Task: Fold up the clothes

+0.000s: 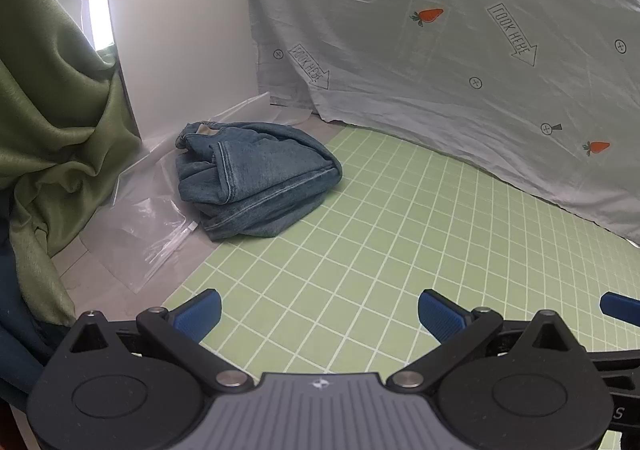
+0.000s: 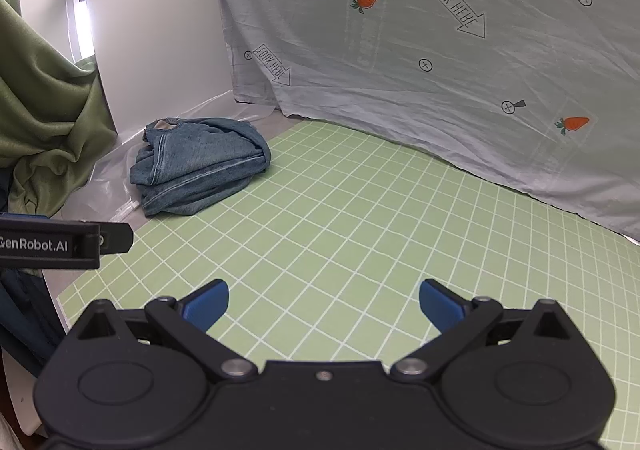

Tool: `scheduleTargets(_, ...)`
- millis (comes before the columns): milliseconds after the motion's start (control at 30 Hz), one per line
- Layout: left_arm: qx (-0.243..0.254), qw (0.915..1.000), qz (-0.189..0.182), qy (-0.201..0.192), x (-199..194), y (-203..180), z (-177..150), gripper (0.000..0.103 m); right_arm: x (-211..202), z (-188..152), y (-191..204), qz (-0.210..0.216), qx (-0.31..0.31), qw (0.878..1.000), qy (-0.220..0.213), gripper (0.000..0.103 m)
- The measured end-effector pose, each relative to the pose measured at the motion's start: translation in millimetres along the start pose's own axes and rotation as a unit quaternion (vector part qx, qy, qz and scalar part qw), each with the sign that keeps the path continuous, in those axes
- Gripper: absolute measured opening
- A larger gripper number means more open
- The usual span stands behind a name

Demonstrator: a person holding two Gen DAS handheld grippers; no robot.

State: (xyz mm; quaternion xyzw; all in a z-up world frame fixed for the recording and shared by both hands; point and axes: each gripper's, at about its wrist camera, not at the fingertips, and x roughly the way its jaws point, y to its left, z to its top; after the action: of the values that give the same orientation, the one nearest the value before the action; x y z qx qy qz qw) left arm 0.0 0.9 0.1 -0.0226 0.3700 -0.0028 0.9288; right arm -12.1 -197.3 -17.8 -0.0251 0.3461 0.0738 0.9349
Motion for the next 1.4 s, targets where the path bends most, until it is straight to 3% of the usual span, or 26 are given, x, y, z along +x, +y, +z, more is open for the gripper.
scheduleTargets(1400, 0.008, 0.9999, 0.001, 0.007, 4.1, 0.5, 1.8, 0.103, 0.0, 0.7, -1.5, -0.007, 0.001, 1.000, 0.000, 0.103)
